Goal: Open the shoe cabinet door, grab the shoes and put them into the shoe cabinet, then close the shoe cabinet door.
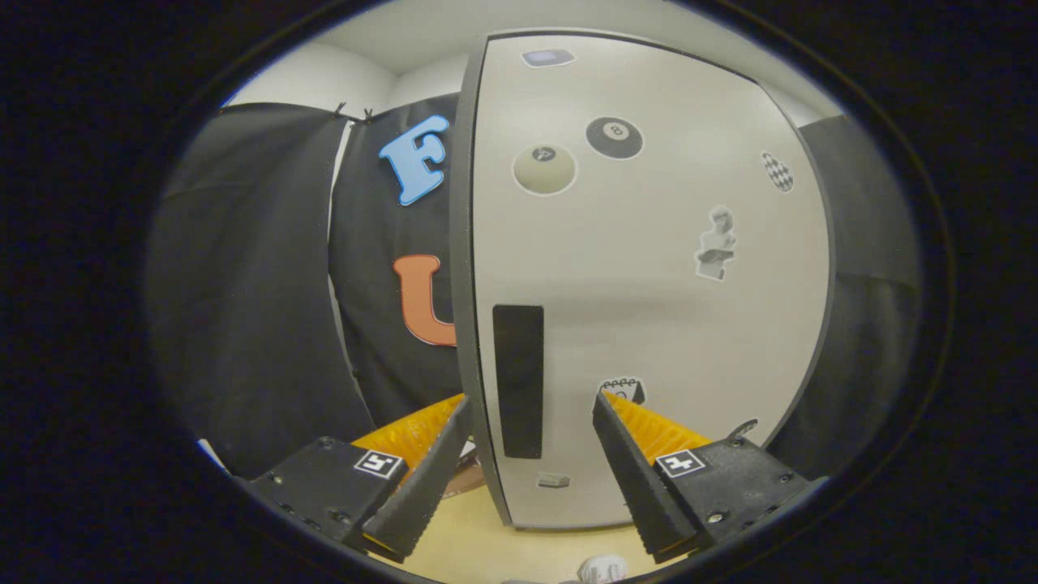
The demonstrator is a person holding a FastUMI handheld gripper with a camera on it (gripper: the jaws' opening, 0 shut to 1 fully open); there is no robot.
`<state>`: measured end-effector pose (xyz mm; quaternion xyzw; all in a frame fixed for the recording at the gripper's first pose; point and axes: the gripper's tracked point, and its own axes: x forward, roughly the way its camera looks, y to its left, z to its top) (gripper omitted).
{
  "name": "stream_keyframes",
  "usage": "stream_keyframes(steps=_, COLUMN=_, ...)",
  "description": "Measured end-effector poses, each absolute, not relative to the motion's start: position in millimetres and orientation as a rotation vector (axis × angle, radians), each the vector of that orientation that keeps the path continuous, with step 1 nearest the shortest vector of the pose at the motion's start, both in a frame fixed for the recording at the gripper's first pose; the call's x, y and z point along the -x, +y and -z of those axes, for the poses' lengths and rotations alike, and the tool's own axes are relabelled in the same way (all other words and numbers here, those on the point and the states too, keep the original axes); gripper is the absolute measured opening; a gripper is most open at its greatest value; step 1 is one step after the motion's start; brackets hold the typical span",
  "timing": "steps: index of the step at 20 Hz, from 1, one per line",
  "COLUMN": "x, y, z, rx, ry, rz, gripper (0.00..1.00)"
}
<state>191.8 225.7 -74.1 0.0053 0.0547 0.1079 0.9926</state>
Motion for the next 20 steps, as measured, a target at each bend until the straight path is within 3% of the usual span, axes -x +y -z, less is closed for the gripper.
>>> stream_keyframes(steps=5, x=-214, y=234, z=79, rx=-0.047, ry=0.134, rz=-0.197, gripper=0.86)
stream_keyframes(steps=11, x=-225, y=239, z=91, rx=-0.076, ry=0.153, rz=-0.163, gripper=0.55)
stream_keyframes(steps=12, x=-226, y=239, z=90, rx=-0.077, ry=0.141, rz=-0.159, gripper=0.45)
stream_keyframes(steps=20, x=-216, y=233, z=93, rx=-0.022, ry=0.162, rz=-0.221, gripper=0.31)
